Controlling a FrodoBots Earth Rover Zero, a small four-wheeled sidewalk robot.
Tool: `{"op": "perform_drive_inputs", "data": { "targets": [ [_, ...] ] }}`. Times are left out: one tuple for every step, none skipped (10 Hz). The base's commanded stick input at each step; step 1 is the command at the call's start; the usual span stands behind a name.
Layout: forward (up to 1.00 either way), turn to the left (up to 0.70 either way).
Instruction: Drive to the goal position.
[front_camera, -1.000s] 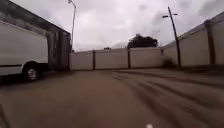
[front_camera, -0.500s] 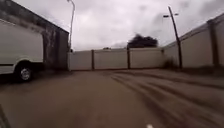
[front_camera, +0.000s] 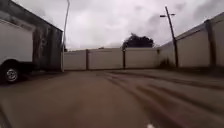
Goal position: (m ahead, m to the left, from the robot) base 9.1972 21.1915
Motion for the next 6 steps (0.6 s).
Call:
{"op": "perform_drive_inputs", "data": {
  "targets": [
    [0.70,0.00],
    [0.70,0.00],
    [0.70,0.00],
    [0.70,0.00],
    [0.70,0.00],
    [0.70,0.00]
  ]
}}
